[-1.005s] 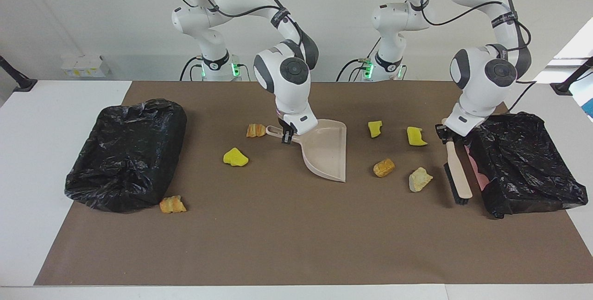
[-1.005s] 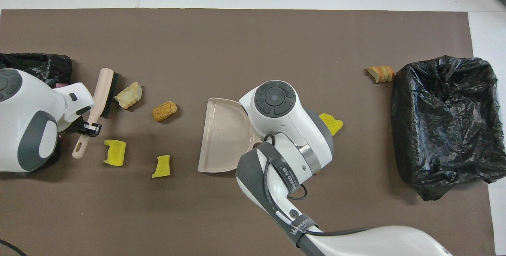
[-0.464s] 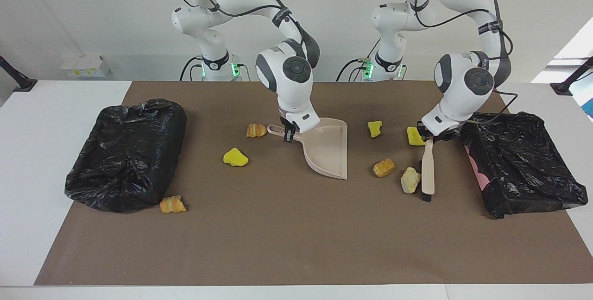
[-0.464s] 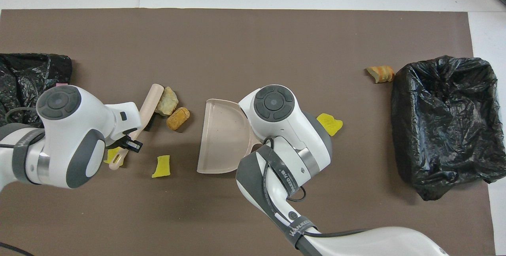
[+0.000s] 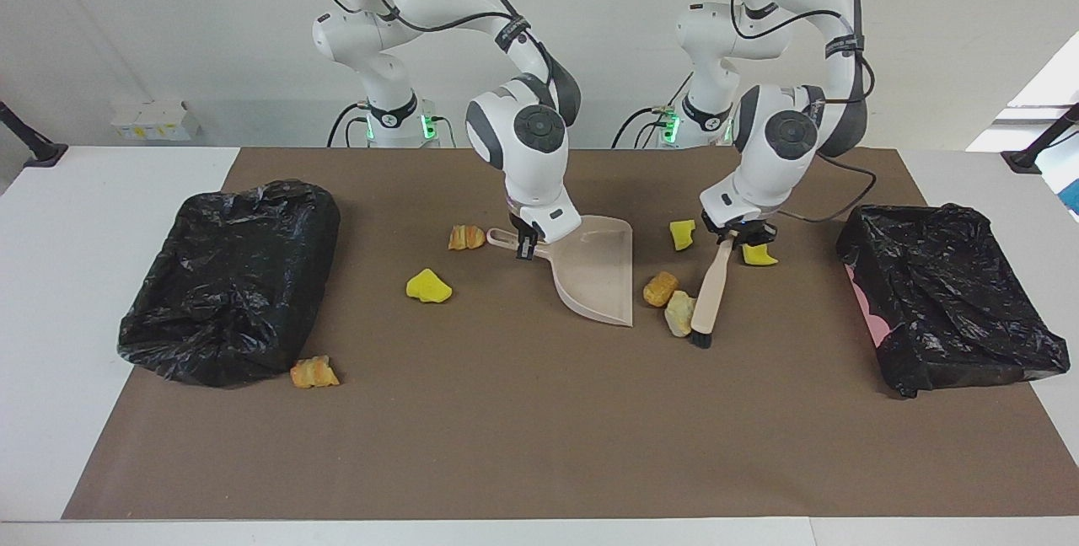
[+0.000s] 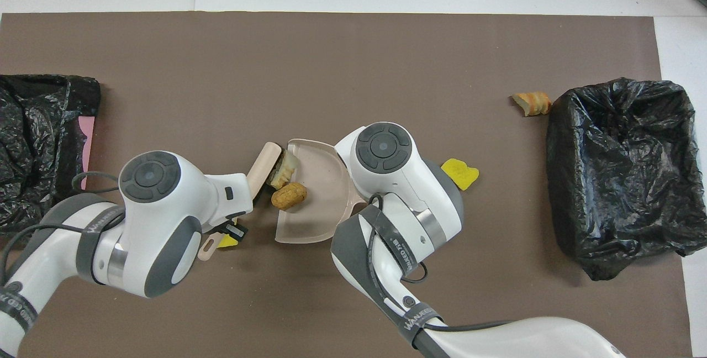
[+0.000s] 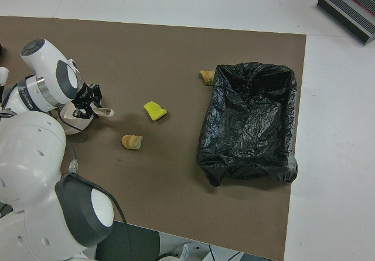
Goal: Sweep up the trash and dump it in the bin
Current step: 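Sweep the bread chunks into the dustpan with the brush in the left gripper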
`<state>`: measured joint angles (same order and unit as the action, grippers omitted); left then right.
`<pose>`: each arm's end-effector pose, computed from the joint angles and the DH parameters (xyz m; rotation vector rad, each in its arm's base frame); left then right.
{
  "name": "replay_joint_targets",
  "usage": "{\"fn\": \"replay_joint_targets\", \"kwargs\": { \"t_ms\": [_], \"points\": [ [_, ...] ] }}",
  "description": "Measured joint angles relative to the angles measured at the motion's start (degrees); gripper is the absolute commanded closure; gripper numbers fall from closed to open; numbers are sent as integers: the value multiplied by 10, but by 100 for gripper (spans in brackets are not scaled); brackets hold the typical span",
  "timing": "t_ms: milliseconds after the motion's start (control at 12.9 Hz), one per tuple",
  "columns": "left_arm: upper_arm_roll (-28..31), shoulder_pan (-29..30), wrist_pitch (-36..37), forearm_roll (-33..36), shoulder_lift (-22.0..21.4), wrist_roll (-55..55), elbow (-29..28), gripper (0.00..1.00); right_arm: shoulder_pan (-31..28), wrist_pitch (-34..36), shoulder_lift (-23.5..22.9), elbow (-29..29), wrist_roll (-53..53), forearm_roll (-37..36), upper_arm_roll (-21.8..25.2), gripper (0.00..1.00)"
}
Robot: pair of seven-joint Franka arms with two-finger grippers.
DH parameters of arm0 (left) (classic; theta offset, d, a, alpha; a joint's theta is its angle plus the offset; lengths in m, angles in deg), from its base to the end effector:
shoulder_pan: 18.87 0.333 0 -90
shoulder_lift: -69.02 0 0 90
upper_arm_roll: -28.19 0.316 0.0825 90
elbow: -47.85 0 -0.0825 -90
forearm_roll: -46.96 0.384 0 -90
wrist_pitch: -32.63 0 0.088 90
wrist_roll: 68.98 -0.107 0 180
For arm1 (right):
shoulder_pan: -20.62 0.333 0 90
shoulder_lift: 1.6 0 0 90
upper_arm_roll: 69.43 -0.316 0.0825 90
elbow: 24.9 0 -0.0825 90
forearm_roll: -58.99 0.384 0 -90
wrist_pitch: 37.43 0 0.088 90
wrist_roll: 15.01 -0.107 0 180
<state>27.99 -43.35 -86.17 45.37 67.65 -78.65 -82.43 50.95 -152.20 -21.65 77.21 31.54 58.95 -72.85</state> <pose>0.4477 -0.2073 0.3531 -2.9965 0.9007 0.2791 0.5239 0.3469 0.3499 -2.3725 -1.9974 0.1946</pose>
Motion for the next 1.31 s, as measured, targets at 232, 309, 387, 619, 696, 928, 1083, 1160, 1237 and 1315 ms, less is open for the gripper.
{"fn": "replay_joint_targets", "kwargs": {
  "t_ms": [232,309,387,619,696,928,1083,1160,1237,1315],
  "points": [
    [-1,-43,22,-22,-7,54,3,100,0,0,0,0,0,0,0,100],
    [0,-45,43,-31,-12,64,10,100,0,0,0,0,0,0,0,100],
    [4,-45,69,-34,-18,70,20,100,0,0,0,1,0,0,0,100],
    [16,-26,138,-36,-59,117,43,100,0,0,0,1,0,0,0,100],
    [17,-4,169,-36,-77,133,43,100,0,0,0,1,0,0,0,100],
    [21,74,221,2,-106,182,36,100,0,0,0,1,0,0,0,100],
    [22,115,221,35,-109,216,22,100,0,0,0,1,0,0,0,100],
    [22,132,219,49,-114,223,10,100,0,0,0,1,0,0,0,100],
    [22,150,214,61,-122,229,-6,100,0,0,0,1,0,0,0,100],
    [22,172,201,71,-133,231,-26,100,0,0,0,1,0,0,0,100]
  ]
}}
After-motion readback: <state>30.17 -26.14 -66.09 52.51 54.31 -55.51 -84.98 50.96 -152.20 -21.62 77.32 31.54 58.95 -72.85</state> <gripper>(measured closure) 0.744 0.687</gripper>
